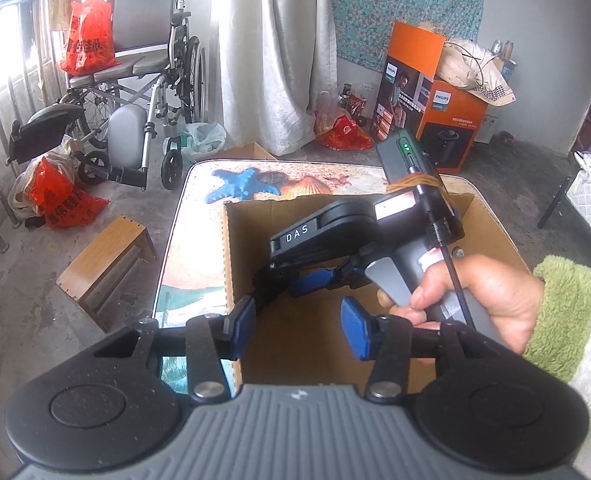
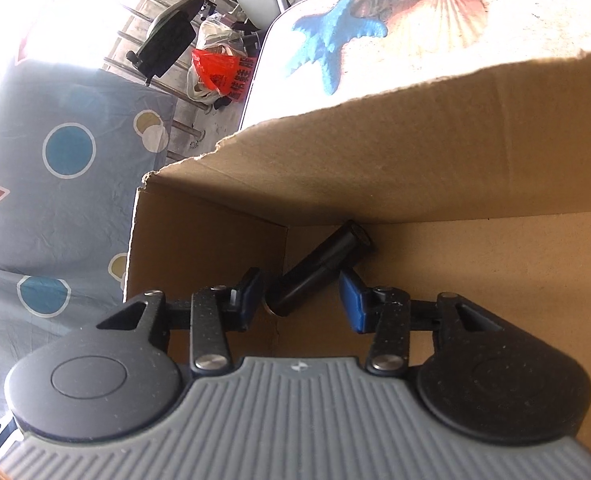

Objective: Organize rigid objects
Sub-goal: 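Carry the black cylinder into the cardboard box and open the right tool, then lift the open right tool out of the box toward the table, then grasp the green lip balm tube in the pink cup with the right tool, then carry the lip balm tube into the box and open the right tool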

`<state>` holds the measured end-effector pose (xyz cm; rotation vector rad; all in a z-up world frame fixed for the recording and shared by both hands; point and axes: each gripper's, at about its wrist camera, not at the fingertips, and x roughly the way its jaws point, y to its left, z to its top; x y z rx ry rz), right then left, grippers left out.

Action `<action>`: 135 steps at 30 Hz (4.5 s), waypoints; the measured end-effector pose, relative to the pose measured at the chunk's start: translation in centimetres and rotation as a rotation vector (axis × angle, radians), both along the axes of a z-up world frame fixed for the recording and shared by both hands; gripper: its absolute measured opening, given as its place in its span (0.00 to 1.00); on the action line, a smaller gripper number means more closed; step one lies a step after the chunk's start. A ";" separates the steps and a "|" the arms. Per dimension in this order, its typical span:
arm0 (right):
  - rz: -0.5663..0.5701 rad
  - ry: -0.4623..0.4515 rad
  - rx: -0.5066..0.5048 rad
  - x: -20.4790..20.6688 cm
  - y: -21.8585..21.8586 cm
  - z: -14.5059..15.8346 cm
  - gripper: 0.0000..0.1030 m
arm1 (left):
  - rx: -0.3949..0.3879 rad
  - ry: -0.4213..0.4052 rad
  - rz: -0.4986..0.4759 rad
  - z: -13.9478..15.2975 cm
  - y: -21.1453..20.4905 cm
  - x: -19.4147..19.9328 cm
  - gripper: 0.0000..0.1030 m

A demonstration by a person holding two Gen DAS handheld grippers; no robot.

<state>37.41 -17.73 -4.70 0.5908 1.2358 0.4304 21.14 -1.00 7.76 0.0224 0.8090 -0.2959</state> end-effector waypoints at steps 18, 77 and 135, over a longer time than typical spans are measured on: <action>-0.055 -0.037 -0.006 -3.3 -3.6 4.1 0.54 | -0.108 -0.077 0.003 2.0 1.1 -7.6 0.55; -0.114 0.009 0.073 -30.5 -11.5 0.8 0.37 | 0.129 0.062 -0.316 -10.2 -11.2 -16.9 0.45; 0.061 -0.130 0.046 -12.2 -1.4 9.6 0.16 | 0.024 0.098 -0.048 -3.3 -3.5 -0.9 0.21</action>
